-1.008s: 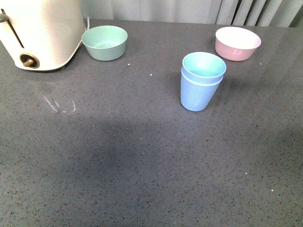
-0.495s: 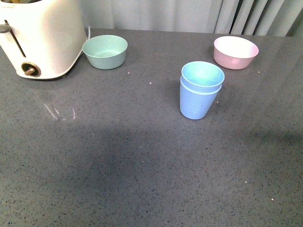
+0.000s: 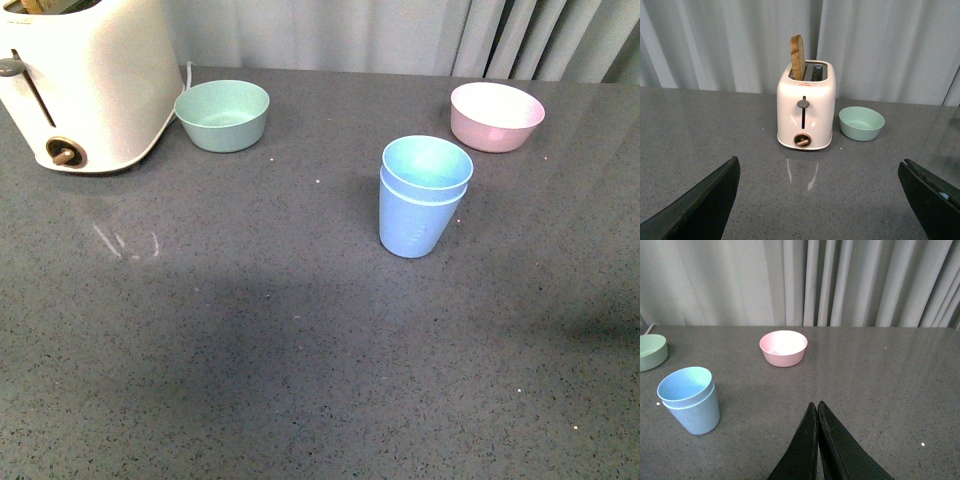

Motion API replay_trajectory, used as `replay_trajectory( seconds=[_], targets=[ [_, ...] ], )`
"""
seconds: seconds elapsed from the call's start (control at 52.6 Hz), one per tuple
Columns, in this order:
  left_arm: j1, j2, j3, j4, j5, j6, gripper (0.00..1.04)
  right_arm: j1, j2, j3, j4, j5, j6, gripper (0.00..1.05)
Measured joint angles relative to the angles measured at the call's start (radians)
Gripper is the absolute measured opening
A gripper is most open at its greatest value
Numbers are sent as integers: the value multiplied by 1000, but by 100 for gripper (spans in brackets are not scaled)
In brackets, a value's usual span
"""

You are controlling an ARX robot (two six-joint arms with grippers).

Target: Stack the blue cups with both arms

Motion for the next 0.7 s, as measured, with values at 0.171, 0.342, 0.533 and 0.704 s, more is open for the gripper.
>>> replay_trajectory(
  seconds=[0.171, 0.342, 0.533, 0.704],
  targets=[
    [0, 0, 0, 0, 0, 0, 96, 0, -56, -26, -6, -1, 1, 2],
    [0, 0, 0, 0, 0, 0, 96, 0, -149, -26, -92, 0, 1, 2],
    [0, 0, 0, 0, 0, 0, 96, 0, -249, -26, -188, 0, 1, 2],
    [0, 0, 0, 0, 0, 0, 96, 0, -306, -26, -246, 0, 1, 2]
  ],
)
